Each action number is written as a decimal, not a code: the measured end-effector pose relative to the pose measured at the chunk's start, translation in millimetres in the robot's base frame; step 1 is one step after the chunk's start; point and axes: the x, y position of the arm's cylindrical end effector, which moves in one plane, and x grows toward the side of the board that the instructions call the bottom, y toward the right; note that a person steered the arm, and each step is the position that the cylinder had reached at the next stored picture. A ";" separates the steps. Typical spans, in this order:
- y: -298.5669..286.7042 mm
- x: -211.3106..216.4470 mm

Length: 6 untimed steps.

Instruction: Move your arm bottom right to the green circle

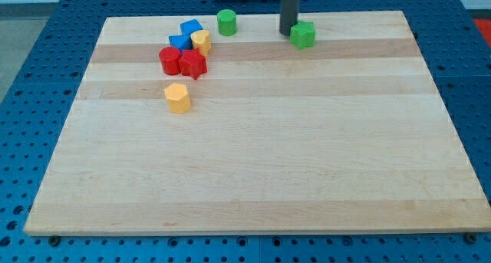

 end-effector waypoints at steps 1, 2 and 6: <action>30.1 0.0; 44.2 0.0; -55.6 70.1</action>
